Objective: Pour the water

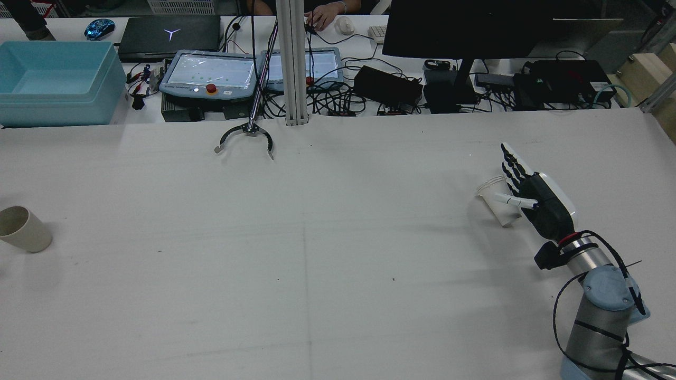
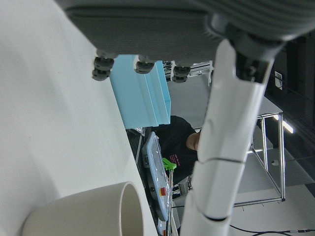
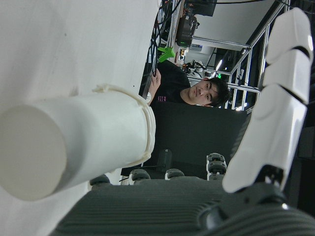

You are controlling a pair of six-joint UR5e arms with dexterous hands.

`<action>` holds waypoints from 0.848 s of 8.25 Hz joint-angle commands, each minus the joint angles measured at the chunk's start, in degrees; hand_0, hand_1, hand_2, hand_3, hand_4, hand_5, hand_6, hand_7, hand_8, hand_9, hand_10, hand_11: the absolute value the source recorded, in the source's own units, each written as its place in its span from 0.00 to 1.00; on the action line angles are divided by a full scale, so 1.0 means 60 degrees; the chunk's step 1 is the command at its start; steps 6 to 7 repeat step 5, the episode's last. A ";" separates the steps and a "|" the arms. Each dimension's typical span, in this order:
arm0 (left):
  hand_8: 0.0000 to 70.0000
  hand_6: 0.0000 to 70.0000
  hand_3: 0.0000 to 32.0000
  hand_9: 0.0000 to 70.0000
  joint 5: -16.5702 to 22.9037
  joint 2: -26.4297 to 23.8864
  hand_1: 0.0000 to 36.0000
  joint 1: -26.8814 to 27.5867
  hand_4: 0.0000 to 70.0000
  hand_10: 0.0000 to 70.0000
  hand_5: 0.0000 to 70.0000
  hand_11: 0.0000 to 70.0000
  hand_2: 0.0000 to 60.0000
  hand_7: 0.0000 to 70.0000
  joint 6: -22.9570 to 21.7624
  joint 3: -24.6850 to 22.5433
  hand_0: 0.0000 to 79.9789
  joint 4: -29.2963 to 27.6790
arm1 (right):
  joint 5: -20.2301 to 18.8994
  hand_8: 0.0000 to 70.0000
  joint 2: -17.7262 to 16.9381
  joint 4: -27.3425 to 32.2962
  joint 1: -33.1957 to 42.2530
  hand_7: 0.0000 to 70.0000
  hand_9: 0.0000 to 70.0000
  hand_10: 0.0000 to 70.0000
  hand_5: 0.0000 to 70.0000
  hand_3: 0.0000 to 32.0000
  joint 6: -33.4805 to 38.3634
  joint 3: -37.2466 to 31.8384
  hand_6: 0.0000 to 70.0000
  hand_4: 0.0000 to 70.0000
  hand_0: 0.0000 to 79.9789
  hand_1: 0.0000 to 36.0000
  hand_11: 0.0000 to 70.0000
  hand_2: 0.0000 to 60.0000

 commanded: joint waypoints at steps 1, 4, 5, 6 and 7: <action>0.06 0.08 0.66 0.00 0.0024 0.0000 0.60 -0.0194 0.21 0.07 0.06 0.15 0.00 0.08 -0.0029 -0.0171 1.00 -0.0015 | -0.0031 0.02 0.0026 -0.0073 0.0713 0.00 0.00 0.00 0.08 1.00 0.0000 0.1334 0.00 0.00 0.62 0.55 0.00 0.20; 0.08 0.14 0.36 0.00 0.0039 0.0205 0.61 -0.0137 0.25 0.08 0.23 0.16 0.00 0.13 -0.0044 -0.0802 1.00 0.0263 | -0.1867 0.03 0.0040 -0.1077 0.3096 0.07 0.00 0.00 0.11 1.00 -0.0962 0.3710 0.03 0.00 0.67 0.70 0.00 0.30; 0.08 0.14 0.26 0.01 0.0039 0.0147 0.61 -0.0122 0.26 0.08 0.24 0.16 0.00 0.14 -0.0044 -0.0817 1.00 0.0351 | -0.2326 0.03 0.0084 -0.1867 0.3627 0.10 0.00 0.00 0.12 1.00 -0.1533 0.4428 0.06 0.00 0.69 0.74 0.00 0.33; 0.08 0.14 0.26 0.01 0.0039 0.0147 0.61 -0.0122 0.26 0.08 0.24 0.16 0.00 0.14 -0.0044 -0.0817 1.00 0.0351 | -0.2326 0.03 0.0084 -0.1867 0.3627 0.10 0.00 0.00 0.12 1.00 -0.1533 0.4428 0.06 0.00 0.69 0.74 0.00 0.33; 0.08 0.14 0.26 0.01 0.0039 0.0147 0.61 -0.0122 0.26 0.08 0.24 0.16 0.00 0.14 -0.0044 -0.0817 1.00 0.0351 | -0.2326 0.03 0.0084 -0.1867 0.3627 0.10 0.00 0.00 0.12 1.00 -0.1533 0.4428 0.06 0.00 0.69 0.74 0.00 0.33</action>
